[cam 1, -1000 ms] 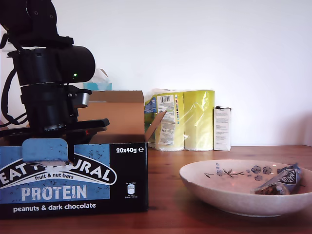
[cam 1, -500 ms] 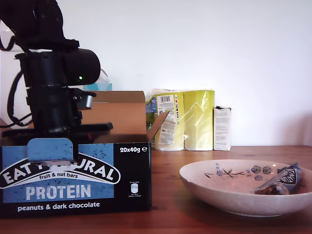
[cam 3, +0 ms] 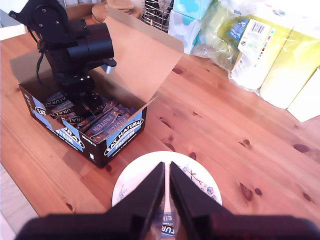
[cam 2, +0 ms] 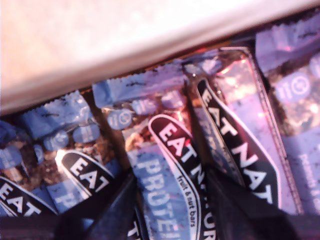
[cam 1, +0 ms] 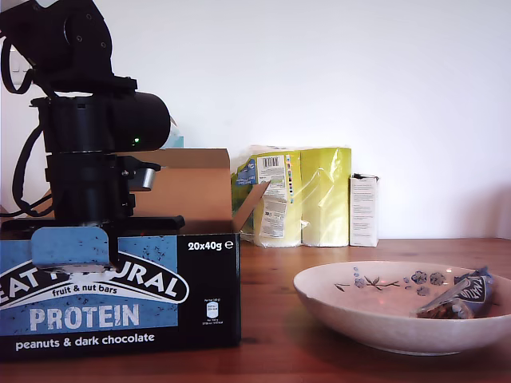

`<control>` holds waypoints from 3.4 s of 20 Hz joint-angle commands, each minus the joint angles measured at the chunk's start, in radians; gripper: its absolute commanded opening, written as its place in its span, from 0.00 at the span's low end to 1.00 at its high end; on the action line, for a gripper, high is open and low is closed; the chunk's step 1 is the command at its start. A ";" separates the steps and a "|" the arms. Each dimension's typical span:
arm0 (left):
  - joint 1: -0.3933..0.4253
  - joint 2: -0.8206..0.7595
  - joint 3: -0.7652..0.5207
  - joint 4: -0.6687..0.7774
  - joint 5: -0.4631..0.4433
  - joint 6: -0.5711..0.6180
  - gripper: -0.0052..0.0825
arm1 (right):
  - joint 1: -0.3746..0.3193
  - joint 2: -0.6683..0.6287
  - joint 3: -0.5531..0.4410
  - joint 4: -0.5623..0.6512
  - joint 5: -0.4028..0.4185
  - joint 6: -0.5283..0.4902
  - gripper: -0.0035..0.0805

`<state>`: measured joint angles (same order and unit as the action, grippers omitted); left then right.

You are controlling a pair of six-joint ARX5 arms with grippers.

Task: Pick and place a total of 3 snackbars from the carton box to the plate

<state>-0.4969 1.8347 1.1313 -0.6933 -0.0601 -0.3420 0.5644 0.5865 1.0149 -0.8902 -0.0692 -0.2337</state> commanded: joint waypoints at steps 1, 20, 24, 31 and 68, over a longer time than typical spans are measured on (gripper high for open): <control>0.003 0.055 -0.047 -0.020 0.003 0.007 0.28 | -0.003 0.000 -0.021 0.010 -0.003 -0.002 0.03; -0.054 -0.248 0.197 -0.203 0.066 0.145 0.28 | -0.003 -0.001 -0.021 -0.002 -0.003 -0.003 0.03; -0.180 -0.258 0.214 -0.063 0.188 0.309 0.28 | -0.003 -0.003 -0.021 -0.015 -0.003 -0.003 0.03; -0.328 -0.205 0.214 0.313 0.214 0.418 0.28 | -0.003 -0.058 -0.021 -0.095 -0.033 0.002 0.03; -0.436 0.271 0.734 -0.048 0.229 0.214 0.41 | -0.003 -0.128 -0.021 -0.147 -0.028 -0.003 0.03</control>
<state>-0.9234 2.1429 1.8603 -0.7174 0.1608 -0.1249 0.5644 0.4610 1.0122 -1.0416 -0.0959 -0.2344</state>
